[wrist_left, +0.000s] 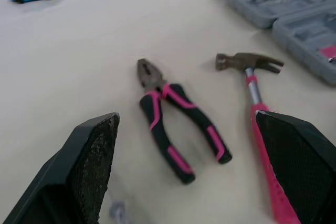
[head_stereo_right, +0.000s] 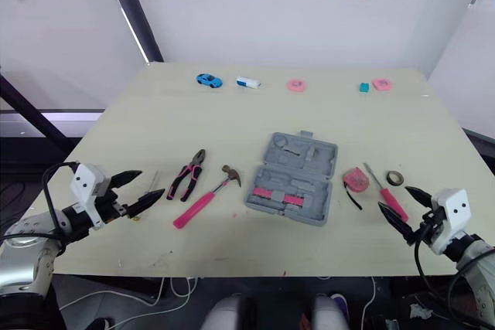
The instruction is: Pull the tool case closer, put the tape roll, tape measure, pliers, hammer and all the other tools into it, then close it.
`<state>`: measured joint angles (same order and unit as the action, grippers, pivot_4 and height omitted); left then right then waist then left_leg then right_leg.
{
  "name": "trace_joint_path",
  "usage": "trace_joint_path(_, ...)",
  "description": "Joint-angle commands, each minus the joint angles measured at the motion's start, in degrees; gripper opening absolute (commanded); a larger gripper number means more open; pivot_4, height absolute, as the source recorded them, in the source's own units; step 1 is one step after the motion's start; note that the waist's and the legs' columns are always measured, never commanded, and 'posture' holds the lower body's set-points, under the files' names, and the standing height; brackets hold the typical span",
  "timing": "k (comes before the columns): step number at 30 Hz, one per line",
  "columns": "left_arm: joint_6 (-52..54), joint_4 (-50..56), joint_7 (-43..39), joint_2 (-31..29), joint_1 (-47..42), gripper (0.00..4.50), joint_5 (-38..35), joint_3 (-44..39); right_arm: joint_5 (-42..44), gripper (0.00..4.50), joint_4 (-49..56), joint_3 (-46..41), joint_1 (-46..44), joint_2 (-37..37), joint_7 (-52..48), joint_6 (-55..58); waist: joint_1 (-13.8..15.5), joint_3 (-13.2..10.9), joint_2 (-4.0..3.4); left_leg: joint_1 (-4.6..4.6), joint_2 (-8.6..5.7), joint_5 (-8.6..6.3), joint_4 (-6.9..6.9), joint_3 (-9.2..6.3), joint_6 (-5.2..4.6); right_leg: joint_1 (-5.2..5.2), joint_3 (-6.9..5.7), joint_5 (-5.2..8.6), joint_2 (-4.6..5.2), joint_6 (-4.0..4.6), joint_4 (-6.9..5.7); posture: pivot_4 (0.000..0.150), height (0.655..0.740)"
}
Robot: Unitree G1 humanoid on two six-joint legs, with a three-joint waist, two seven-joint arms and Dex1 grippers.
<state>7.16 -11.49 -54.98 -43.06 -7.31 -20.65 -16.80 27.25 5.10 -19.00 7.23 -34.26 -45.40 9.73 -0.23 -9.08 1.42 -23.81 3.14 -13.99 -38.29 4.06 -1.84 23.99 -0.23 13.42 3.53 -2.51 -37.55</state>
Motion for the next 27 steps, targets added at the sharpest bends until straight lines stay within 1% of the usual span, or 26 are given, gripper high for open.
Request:
trace_joint_path(1,-0.2,-2.3,-1.3,-0.4,-5.2,4.40,0.9,2.4,-1.1,4.50,1.0,1.2,-3.0,-1.1,0.9,1.1,0.0,0.0,0.00,-0.01,-0.03,0.00,0.00,0.00,0.00,-0.01,0.03,0.03,-0.15,0.06,-0.03,0.150,0.7395)
trace_joint_path(2,-0.4,-4.4,-1.7,0.0,-7.8,4.40,1.5,3.6,-2.0,4.50,0.5,2.4,-4.4,-1.4,1.2,2.0,0.0,0.0,0.01,0.00,-0.02,0.01,-0.01,-0.04,0.00,-0.13,0.23,0.12,-0.56,0.21,-0.05,0.150,0.7395)
trace_joint_path(4,-0.6,-9.6,-2.7,1.0,-13.7,4.40,2.4,5.9,-3.7,4.50,-1.0,4.7,-7.8,-1.8,1.6,3.2,0.1,0.0,0.02,0.02,-0.01,0.01,-0.02,-0.02,-0.01,-0.16,0.35,0.13,-0.65,0.21,-0.04,0.150,0.7395)
trace_joint_path(8,-2.8,-19.1,-4.6,2.5,-21.7,4.40,4.9,9.1,-5.9,4.50,-3.2,8.0,-12.3,-2.3,1.5,5.4,0.0,0.0,0.06,0.04,-0.07,0.02,-0.09,0.02,-0.02,-0.18,0.81,0.11,-0.93,0.18,-0.13,0.150,0.7395)
trace_joint_path(9,-3.8,-22.5,-5.4,3.2,-24.3,4.40,5.7,10.1,-6.9,4.50,-4.4,9.0,-14.0,-2.2,1.9,5.8,-0.1,0.0,0.06,0.01,-0.08,0.02,-0.08,0.02,-0.02,-0.16,0.85,0.01,-0.99,-0.01,-0.10,0.150,0.7395)
trace_joint_path(10,-4.6,-25.7,-6.2,3.9,-26.9,4.40,6.6,11.1,-7.9,4.50,-5.6,10.0,-15.8,-2.1,2.2,6.1,-0.1,0.0,0.06,-0.01,-0.08,0.02,-0.07,0.02,-0.02,-0.15,0.88,0.01,-1.00,-0.02,-0.09,0.150,0.7395)
trace_joint_path(12,-6.0,-30.8,-7.6,5.1,-30.7,4.50,7.9,12.5,-9.3,3.96,-7.5,11.6,-18.4,-2.0,2.0,6.2,-0.2,0.0,0.07,-0.06,-0.08,0.02,-0.07,0.04,-0.02,-0.09,0.91,0.01,-1.04,-0.03,-0.09,0.150,0.7395)
trace_joint_path(13,-6.9,-32.7,-8.4,5.6,-32.2,4.23,8.5,13.1,-9.9,3.71,-7.9,12.4,-19.2,-2.2,1.7,6.4,-0.2,0.0,0.08,-0.06,-0.08,0.02,-0.07,0.04,-0.02,-0.09,0.92,0.00,-1.05,-0.04,-0.11,0.150,0.7395)
trace_joint_path(15,-8.3,-37.5,-9.9,7.1,-36.0,3.73,9.7,14.2,-11.5,2.84,-8.8,14.5,-21.3,-2.6,1.2,6.8,-0.2,0.0,0.08,-0.07,-0.07,0.02,-0.07,0.04,-0.02,-0.07,0.94,0.00,-1.10,-0.04,-0.12,0.150,0.7395)
trace_joint_path(16,-9.2,-40.1,-10.4,7.8,-38.0,3.33,10.5,14.8,-12.5,2.43,-9.4,15.6,-22.4,-2.7,1.1,7.1,-0.2,0.0,0.09,-0.06,-0.07,0.02,-0.07,0.02,-0.02,-0.08,0.94,0.00,-1.11,-0.04,-0.14,0.150,0.7395)
trace_joint_path(17,-10.0,-42.1,-10.7,8.3,-39.3,2.75,11.0,15.1,-13.1,1.80,-9.8,16.3,-23.1,-2.8,1.0,7.3,-0.3,0.0,0.09,-0.07,-0.07,0.02,-0.07,0.02,-0.02,-0.07,0.94,0.00,-1.13,-0.04,-0.13,0.150,0.7395)
trace_joint_path(18,-10.9,-44.7,-10.9,8.9,-41.0,2.46,11.9,15.6,-14.5,1.50,-10.6,17.7,-24.0,-3.1,0.7,7.2,-0.3,0.0,0.09,-0.07,-0.07,0.02,-0.08,0.03,-0.03,-0.07,0.95,0.00,-1.14,-0.04,-0.13,0.150,0.7395)
trace_joint_path(19,-11.8,-47.0,-11.0,9.6,-42.4,1.84,12.7,16.0,-15.8,0.90,-11.4,19.1,-24.8,-3.4,0.3,7.1,-0.3,0.0,0.09,-0.07,-0.07,0.02,-0.08,0.04,-0.02,-0.07,0.97,0.00,-1.14,-0.04,-0.13,0.150,0.7395)
trace_joint_path(20,-12.5,-49.2,-10.9,10.3,-43.9,1.45,13.7,16.4,-17.3,0.48,-12.3,20.6,-25.7,-3.6,0.0,7.0,-0.4,0.0,0.09,-0.08,-0.07,0.02,-0.08,0.04,-0.02,-0.07,0.98,0.00,-1.14,-0.04,-0.11,0.150,0.7395)
trace_joint_path(21,-13.3,-51.0,-10.8,10.9,-45.0,0.91,14.5,16.8,-18.4,0.01,-13.1,21.6,-26.5,-3.6,0.0,7.1,-0.4,0.0,0.09,-0.08,-0.07,0.02,-0.08,0.05,-0.03,-0.07,0.99,0.00,-1.14,-0.04,-0.11,0.150,0.7395)
trace_joint_path(22,-14.1,-52.5,-10.6,11.4,-46.0,0.54,15.4,17.3,-19.2,0.00,-13.9,22.3,-27.4,-3.4,0.3,7.2,-0.4,0.0,0.09,-0.08,-0.07,0.02,-0.08,0.06,-0.03,-0.07,1.00,0.00,-1.14,-0.05,-0.11,0.150,0.7395)
trace_joint_path(23,-14.8,-54.0,-10.3,12.2,-47.1,0.07,16.4,17.8,-20.0,0.00,-15.2,23.0,-28.7,-2.8,0.8,7.5,-0.4,0.0,0.09,-0.08,-0.07,0.02,-0.08,0.06,-0.03,-0.07,1.00,0.00,-1.14,-0.05,-0.11,0.150,0.7395)
trace_joint_path(27,-16.0,-57.7,-9.6,14.5,-49.9,0.07,18.6,18.3,-21.9,0.00,-17.9,24.8,-31.3,-2.0,0.7,7.7,-0.4,0.0,0.12,-0.10,-0.07,0.02,-0.09,0.05,-0.03,-0.04,1.01,0.00,-1.15,-0.05,-0.14,0.150,0.7395)
